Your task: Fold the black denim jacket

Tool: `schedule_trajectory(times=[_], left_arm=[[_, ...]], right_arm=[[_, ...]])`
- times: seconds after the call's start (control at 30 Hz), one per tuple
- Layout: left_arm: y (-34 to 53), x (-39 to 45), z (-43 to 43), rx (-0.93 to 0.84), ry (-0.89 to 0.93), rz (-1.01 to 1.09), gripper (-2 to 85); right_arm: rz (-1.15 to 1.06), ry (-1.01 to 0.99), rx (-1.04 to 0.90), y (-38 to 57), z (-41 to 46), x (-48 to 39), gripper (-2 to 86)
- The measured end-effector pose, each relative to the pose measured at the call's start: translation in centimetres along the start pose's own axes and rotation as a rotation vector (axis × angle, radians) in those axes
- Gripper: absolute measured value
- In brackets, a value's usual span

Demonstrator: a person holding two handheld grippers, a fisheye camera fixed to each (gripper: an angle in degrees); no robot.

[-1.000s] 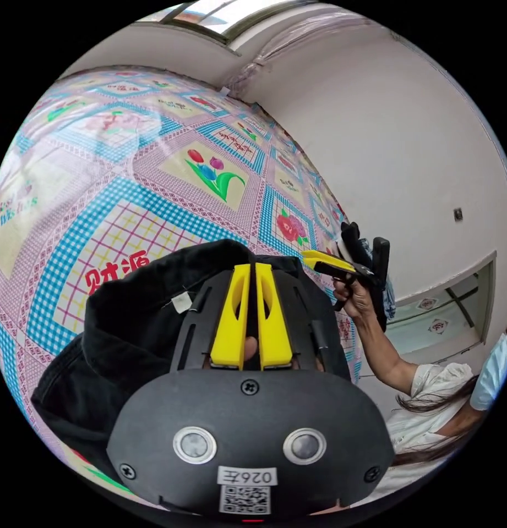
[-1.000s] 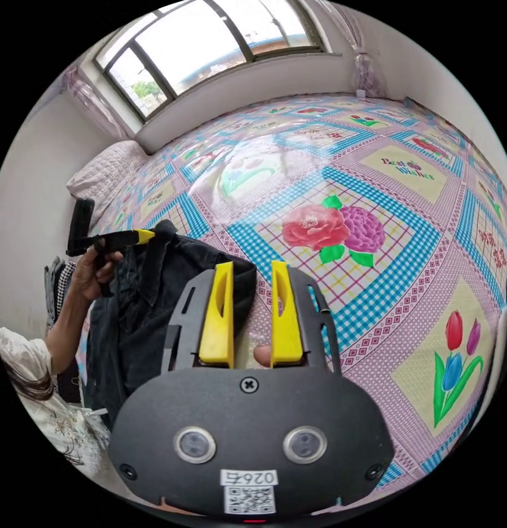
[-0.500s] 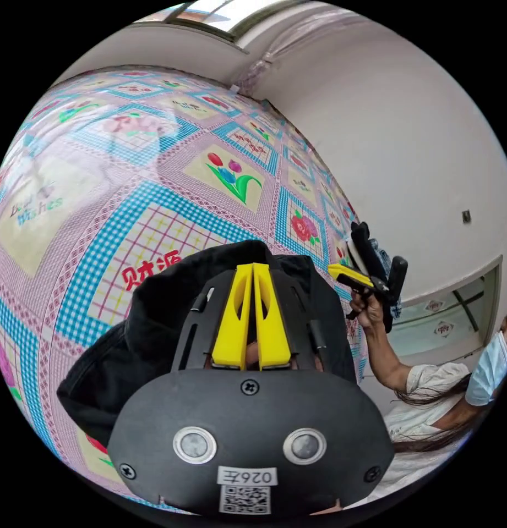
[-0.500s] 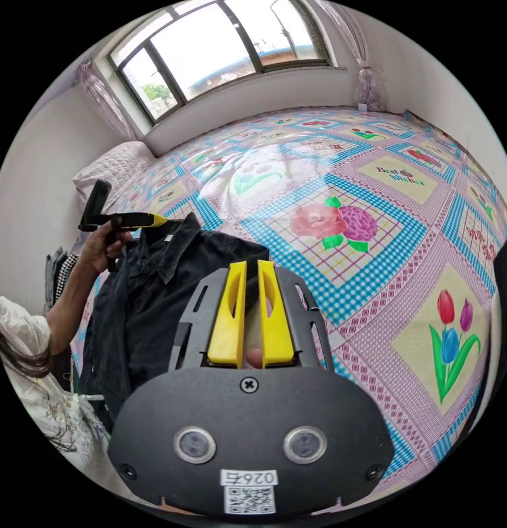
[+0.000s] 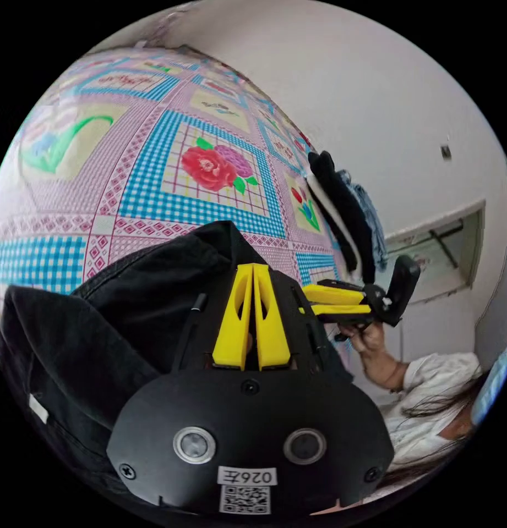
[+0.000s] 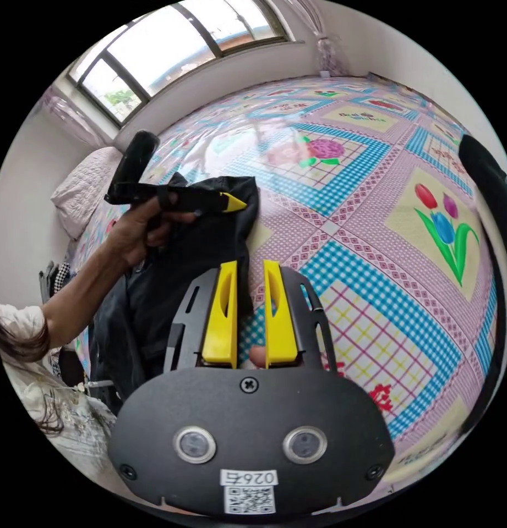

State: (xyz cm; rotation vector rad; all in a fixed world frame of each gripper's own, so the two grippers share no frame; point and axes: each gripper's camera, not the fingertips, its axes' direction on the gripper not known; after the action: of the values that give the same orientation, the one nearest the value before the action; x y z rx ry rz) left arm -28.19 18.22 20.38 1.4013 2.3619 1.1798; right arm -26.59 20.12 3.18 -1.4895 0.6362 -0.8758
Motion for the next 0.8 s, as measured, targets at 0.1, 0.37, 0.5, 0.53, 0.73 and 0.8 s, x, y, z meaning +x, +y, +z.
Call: schedule_trajectory(times=[0.1,0.37,0.5,0.53,0.73,0.8], left_arm=[[0.4,-0.8,0.1,0.022,0.034,-0.037,-1.0],[1.7,0.8,-2.7,0.124,0.019,-0.075,-1.0],[7.8,2.4,-9.9,0.329,0.042,-0.075,-1.0],[10.4,2.7,-11.7,0.368,0.018,-0.095,-1.0],[25.0,4.8,-16.7,0.465,-0.167,-0.239,-1.0],[29.3,5.7,-16.7,0.480,-0.201,-0.301,-1.0]], right_arm=[[0.024,0.047,0.019,0.9,-2.0,-0.7,3.9],[0.013,0.109,0.047,4.3,-3.8,-2.7,1.6],[-0.107,0.108,0.083,5.9,-4.8,-5.3,-0.7],[-0.135,0.202,-0.057,6.2,-2.7,-5.5,-0.9],[-0.123,0.155,0.153,8.9,-7.2,-8.4,-0.9],[-0.159,0.121,0.148,9.3,-7.4,-10.0,-0.9]])
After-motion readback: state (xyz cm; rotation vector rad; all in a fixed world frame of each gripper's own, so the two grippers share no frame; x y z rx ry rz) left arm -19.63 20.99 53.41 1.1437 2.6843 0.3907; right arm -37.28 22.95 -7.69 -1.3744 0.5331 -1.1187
